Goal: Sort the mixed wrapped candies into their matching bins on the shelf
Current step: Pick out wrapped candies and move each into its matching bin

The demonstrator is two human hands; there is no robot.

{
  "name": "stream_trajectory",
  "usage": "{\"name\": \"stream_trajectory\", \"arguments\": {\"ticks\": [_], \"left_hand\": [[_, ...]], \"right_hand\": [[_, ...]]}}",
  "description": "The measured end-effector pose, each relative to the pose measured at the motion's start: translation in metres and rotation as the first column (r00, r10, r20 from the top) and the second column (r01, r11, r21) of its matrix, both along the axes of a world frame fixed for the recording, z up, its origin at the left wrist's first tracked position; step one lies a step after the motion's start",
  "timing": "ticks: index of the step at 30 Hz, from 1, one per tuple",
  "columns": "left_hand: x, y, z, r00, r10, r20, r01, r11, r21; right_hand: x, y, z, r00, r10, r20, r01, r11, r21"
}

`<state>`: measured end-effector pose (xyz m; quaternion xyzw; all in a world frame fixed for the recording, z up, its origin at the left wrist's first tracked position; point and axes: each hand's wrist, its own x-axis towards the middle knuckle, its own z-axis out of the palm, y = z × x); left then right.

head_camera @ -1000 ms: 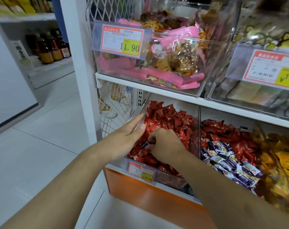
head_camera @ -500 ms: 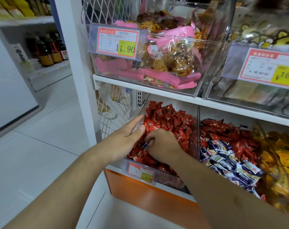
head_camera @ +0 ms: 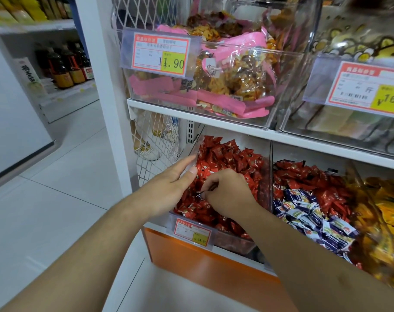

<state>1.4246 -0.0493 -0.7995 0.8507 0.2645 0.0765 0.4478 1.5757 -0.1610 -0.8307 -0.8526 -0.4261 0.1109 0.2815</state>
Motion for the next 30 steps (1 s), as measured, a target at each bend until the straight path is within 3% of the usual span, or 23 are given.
{"name": "stream_trajectory", "arguments": {"ticks": [5,8,13,15,19,23,26,28,30], "left_hand": [[0.002,0.001,-0.002,1.000,0.014,0.002,-0.014,1.000,0.014],[0.006,-0.001,-0.001,1.000,0.021,0.008,-0.022,0.990,0.138],[0.011,-0.016,0.017,0.976,-0.061,0.209,-0.004,0.955,0.298],[0.013,-0.029,0.026,0.964,-0.094,0.249,0.031,0.968,0.248],[0.028,-0.062,0.031,0.941,-0.086,0.328,0.099,0.995,-0.022],[0.038,-0.075,0.031,0.934,0.059,0.351,-0.028,0.995,-0.091],[0.043,-0.081,0.029,0.940,0.109,0.324,-0.051,0.982,-0.180],[0.047,-0.087,0.027,0.946,0.111,0.305,-0.046,0.976,-0.211],[0.053,-0.095,0.026,0.949,0.105,0.297,-0.047,0.979,-0.198]], "right_hand": [[0.000,-0.023,0.035,0.992,0.015,-0.122,0.002,0.990,0.138],[-0.003,-0.040,0.054,0.986,0.043,-0.160,-0.011,0.981,0.195],[-0.006,-0.070,0.078,0.959,0.032,-0.280,0.055,0.953,0.298],[-0.007,-0.084,0.084,0.935,0.046,-0.351,0.085,0.934,0.347],[-0.004,-0.110,0.090,0.901,0.042,-0.431,0.143,0.910,0.389],[0.012,-0.140,0.087,0.933,-0.105,-0.344,0.237,0.899,0.368],[0.027,-0.169,0.079,0.956,-0.283,-0.072,0.292,0.936,0.196],[0.033,-0.180,0.075,0.959,-0.280,0.048,0.276,0.959,0.071],[0.031,-0.181,0.076,0.979,-0.204,0.000,0.202,0.973,0.111]]}}
